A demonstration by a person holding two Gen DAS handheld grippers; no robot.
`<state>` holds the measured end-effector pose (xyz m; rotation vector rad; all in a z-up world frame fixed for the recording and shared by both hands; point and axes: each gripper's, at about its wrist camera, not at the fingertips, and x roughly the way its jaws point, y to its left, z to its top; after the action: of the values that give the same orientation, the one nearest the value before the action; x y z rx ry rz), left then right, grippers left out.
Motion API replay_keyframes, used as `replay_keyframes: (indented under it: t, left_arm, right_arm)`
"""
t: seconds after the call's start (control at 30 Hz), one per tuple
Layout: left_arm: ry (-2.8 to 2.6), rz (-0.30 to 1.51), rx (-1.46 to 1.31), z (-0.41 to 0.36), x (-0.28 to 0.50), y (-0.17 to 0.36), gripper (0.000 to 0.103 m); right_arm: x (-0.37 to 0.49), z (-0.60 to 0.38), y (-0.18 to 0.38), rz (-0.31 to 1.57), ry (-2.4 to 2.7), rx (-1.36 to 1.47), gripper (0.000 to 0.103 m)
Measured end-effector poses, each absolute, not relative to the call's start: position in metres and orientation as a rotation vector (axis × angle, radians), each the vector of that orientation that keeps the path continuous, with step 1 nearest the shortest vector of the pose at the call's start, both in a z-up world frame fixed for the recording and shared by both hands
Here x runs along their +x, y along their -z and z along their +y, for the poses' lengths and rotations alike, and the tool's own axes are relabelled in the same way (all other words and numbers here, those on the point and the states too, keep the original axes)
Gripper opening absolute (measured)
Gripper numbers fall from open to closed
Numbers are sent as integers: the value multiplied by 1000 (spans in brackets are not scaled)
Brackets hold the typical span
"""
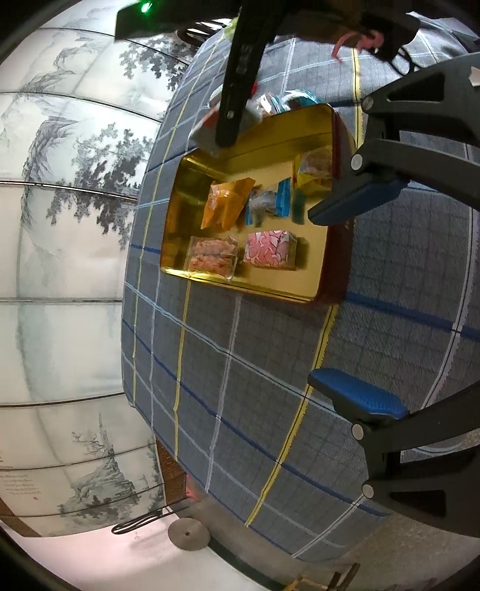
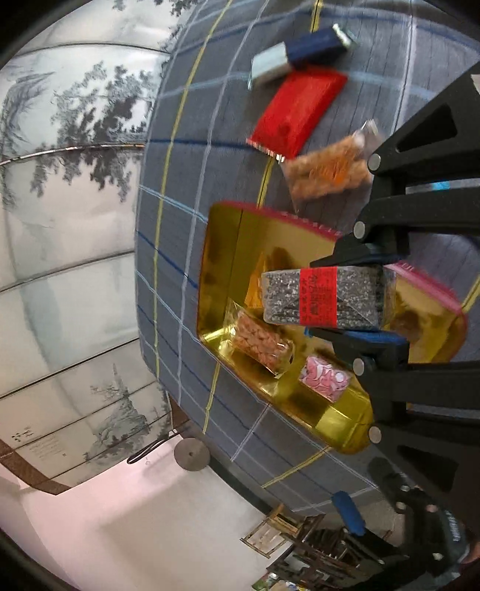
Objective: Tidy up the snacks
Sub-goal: 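Lower the seaweed bar into the tray and open the right gripper, then grasp the teal-wrapped candy with the right gripper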
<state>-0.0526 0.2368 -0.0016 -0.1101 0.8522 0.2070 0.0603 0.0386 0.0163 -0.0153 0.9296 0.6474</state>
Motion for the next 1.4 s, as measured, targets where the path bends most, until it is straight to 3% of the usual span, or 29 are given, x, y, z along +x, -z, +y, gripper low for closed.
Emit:
replay_keyframes:
  t: [0.2,0.33,0.6,1.0,1.03,1.07,1.23,1.4]
  left_arm:
    - [-205,881,-125,242,-48,12,76]
    - [-205,884,-132,246,-48,12,76]
    - [-175,879,-173,243,-49,12,77]
    - [-156,880,-94,224,-48,3,81]
    - [-153,883,-87,222,-47,2,81]
    - [-146,884,-80,220,-46,0,81]
    - [-1,853,-45,188,-42,-28,81]
    - [218,885,-64,138,-23,-47,87]
  right_arm:
    - [75,58,0,973,-647,-20,28]
    - [76,21,-9,948,-635,112,46]
    - [38,-82,4,985,-444,98,46]
    - [43,-36,38,1011,-481,-70,46]
    - [43,-35,38,991,-480,-84,43]
    - [44,-34,38,989,-472,-102,26]
    - [32,-73,25,943,-430,-112,26]
    - [22,-186,14,912,-215,-60,26]
